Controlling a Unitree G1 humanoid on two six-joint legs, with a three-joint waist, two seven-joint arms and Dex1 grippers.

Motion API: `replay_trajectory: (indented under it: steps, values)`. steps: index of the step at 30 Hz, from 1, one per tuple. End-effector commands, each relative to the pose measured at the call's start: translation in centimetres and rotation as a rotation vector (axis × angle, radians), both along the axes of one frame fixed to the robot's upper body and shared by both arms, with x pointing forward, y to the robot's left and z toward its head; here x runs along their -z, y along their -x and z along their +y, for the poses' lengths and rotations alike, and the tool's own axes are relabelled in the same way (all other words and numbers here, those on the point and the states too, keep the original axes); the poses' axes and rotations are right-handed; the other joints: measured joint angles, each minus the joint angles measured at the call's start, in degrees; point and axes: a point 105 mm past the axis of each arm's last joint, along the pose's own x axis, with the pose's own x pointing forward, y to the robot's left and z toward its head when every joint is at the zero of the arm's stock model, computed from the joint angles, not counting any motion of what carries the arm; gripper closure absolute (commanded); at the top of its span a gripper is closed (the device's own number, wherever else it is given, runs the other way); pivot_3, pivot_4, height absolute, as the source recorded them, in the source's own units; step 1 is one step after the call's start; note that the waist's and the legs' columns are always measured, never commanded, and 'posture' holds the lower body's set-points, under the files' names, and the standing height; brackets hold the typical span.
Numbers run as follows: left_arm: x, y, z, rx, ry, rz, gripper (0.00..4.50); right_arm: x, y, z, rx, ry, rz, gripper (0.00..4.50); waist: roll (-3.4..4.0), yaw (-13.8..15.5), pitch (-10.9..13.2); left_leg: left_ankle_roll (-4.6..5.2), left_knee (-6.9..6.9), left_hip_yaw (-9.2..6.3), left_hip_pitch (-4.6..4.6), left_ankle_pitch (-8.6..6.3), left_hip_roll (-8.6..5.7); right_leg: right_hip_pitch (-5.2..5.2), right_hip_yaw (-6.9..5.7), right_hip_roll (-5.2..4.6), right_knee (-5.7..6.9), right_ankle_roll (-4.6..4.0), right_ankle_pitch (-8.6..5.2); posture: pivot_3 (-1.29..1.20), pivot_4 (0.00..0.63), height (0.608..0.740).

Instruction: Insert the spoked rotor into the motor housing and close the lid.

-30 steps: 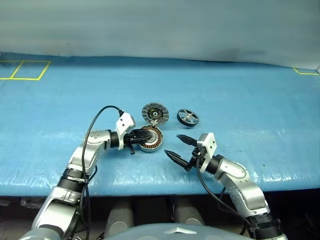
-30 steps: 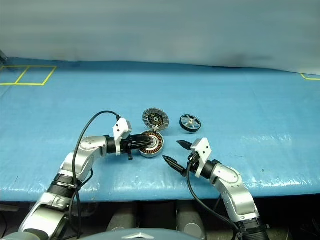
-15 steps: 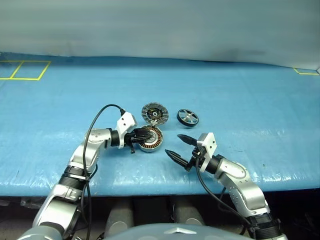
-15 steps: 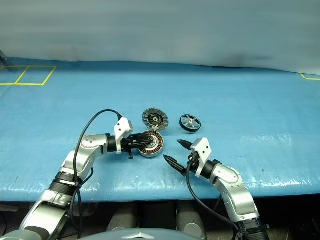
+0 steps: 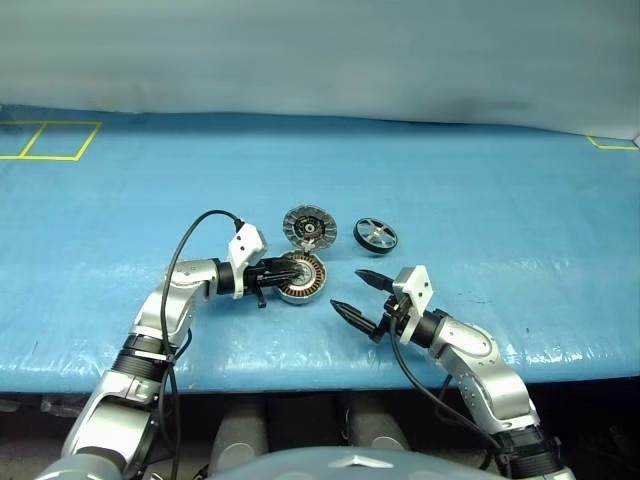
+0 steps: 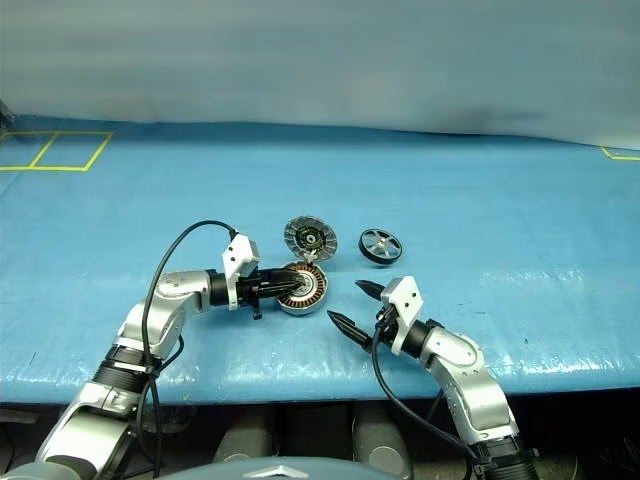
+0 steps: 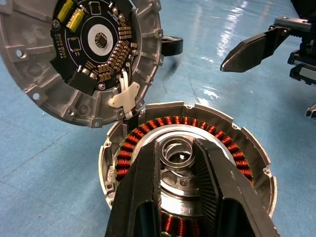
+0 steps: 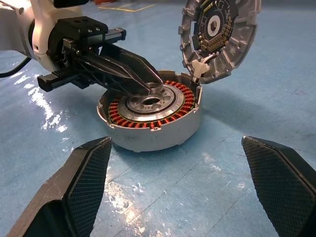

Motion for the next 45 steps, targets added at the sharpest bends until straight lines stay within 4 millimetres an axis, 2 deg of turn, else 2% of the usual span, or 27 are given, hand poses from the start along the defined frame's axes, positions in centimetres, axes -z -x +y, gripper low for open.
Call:
replay_trajectory:
  steps: [1,13,18,22,36,39,45]
  values:
    - [-1.4,0.0,-0.2,0.014,0.034,-0.035,3.82,-0.9,-0.2,0.1,-0.006,-0.014,-0.038,0.0,0.0,0.0,0.0,0.0,0.0,0.0,0.0,0.0,0.0,0.0,0.0,0.0,0.0,0.0,0.0,0.0,0.15,0.74]
    - [-0.9,0.3,-0.1,0.034,-0.001,-0.016,3.82,-0.8,-0.2,0.0,0.001,-0.011,-0.038,0.0,0.0,0.0,0.0,0.0,0.0,0.0,0.0,0.0,0.0,0.0,0.0,0.0,0.0,0.0,0.0,0.0,0.15,0.74]
    - [-0.5,0.4,0.1,0.033,-0.025,-0.016,2.22,-0.8,-0.2,0.0,0.002,-0.012,-0.038,0.0,0.0,-0.01,0.0,0.0,0.0,0.0,0.01,0.0,0.0,0.0,0.0,0.0,0.0,0.0,0.0,0.0,0.15,0.74]
    - [-1.1,-0.1,0.1,-0.005,0.011,-0.03,0.92,-0.8,-0.2,0.1,0.0,-0.01,-0.035,0.0,0.0,0.0,0.0,0.0,0.0,0.0,0.01,0.0,0.0,0.01,0.0,0.0,0.01,0.0,0.0,0.0,0.15,0.74]
    - [-3.3,-0.6,-0.3,-0.038,0.15,-0.035,0.92,-0.7,-0.2,0.1,-0.002,-0.007,-0.033,0.0,0.0,-0.02,0.0,0.0,-0.01,0.0,0.0,0.0,0.0,0.0,0.0,0.01,0.0,0.0,0.0,0.0,0.15,0.74]
    - [-3.5,-0.6,0.0,-0.041,0.158,-0.032,1.47,-0.6,-0.3,0.1,-0.001,-0.007,-0.034,0.0,0.0,-0.02,0.0,0.0,-0.02,-0.01,0.0,0.0,0.0,0.0,0.0,0.01,0.0,-0.01,0.0,0.0,0.15,0.74]
    - [-3.8,-0.2,0.5,-0.036,0.167,-0.016,3.44,-0.6,-0.4,0.2,0.0,-0.007,-0.036,0.0,0.01,-0.02,0.0,0.0,-0.02,-0.01,0.0,0.0,0.0,-0.01,0.0,0.01,0.0,-0.01,-0.01,0.0,0.15,0.74]
